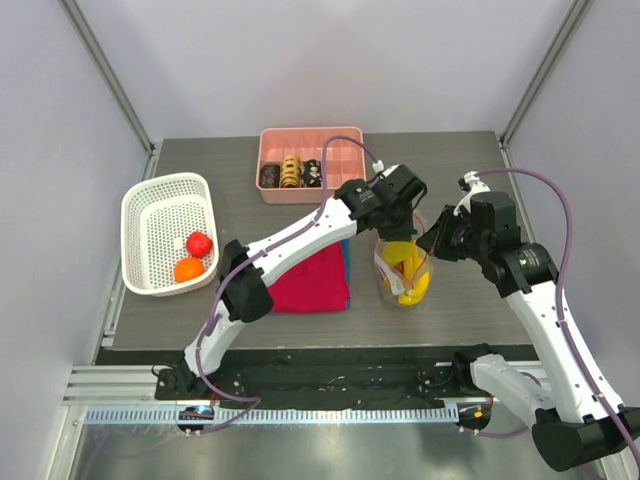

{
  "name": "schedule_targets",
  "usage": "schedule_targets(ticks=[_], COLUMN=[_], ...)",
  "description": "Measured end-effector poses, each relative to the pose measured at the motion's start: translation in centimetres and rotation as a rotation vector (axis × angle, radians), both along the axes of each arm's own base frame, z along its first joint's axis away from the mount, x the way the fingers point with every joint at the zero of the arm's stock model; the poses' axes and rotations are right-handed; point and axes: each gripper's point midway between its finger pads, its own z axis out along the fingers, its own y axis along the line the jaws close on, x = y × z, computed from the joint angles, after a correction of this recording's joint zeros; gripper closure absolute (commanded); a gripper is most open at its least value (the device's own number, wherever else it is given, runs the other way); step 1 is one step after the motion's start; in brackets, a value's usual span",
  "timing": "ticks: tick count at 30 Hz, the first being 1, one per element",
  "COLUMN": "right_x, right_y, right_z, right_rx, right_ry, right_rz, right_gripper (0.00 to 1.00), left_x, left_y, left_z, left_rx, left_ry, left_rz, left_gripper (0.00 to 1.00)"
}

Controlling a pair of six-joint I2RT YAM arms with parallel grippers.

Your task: Open the zip-top bag and remove the fake food

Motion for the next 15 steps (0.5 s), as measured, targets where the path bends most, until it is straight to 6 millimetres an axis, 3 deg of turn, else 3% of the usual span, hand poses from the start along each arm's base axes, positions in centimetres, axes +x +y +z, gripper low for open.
schedule_targets(ticks=[8, 15], right_x=[0.0, -0.3], right_y=[0.3, 0.3], right_z=[0.0, 0.1], right_rx=[0.024, 0.046], right_ry=[0.011, 0.016], right_rz=[-0.004, -0.022], right_gripper=[0.99, 0.99], left_x=[-0.9, -0.5], left_y=[-0.3, -0.7], left_z=[1.0, -0.5], left_rx=[0.023, 0.027], left_ry=[-0.033, -0.009], left_rz=[0.077, 0.12], left_gripper=[1.0, 1.0])
